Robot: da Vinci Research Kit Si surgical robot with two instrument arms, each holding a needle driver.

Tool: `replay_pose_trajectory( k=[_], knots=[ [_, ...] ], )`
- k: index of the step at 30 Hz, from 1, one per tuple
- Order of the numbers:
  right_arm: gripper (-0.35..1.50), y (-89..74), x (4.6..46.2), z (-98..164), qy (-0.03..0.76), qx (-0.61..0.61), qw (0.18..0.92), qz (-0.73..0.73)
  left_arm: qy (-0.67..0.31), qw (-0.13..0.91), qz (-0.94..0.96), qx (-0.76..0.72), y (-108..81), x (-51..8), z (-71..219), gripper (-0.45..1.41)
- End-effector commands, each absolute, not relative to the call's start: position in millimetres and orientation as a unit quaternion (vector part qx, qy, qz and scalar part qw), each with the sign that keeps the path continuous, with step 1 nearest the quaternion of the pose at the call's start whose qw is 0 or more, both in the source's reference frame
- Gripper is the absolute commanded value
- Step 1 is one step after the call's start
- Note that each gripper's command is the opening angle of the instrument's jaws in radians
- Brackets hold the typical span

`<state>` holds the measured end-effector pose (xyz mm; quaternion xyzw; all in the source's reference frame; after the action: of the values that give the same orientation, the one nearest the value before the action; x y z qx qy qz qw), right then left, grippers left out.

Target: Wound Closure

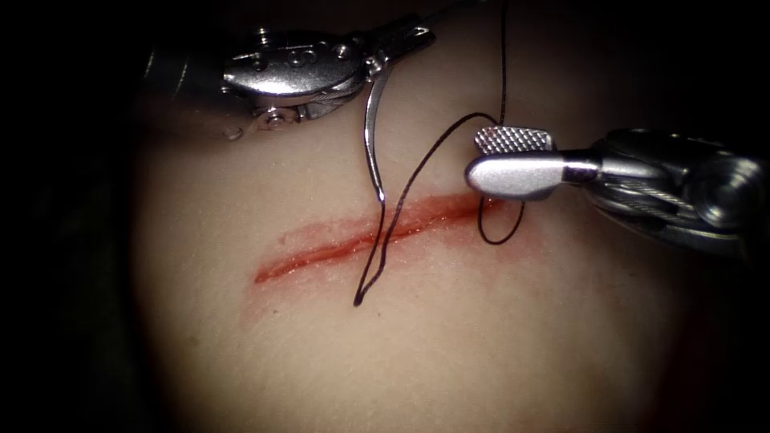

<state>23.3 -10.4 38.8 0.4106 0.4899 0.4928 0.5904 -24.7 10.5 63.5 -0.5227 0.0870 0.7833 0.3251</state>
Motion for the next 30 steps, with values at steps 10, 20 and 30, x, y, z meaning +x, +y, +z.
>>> replay_pose_trajectory(
  k=[10,20,30],
  knots=[
    [1.16,-10.1,25.5,38.5,0.487,0.408,0.591,0.496,0.051,0.274,0.726,-0.628,9.0,-25.9,62.6,-0.45],
    [1.14,-10.6,26.8,43.9,0.478,0.358,0.612,0.518,0.019,0.255,0.705,-0.662,7.1,-28.0,59.1,-0.45],
    [1.07,-11.2,25.7,46.3,0.433,0.350,0.644,0.524,-0.003,0.281,0.673,-0.684,7.4,-27.1,58.7,-0.45]
  ],
)
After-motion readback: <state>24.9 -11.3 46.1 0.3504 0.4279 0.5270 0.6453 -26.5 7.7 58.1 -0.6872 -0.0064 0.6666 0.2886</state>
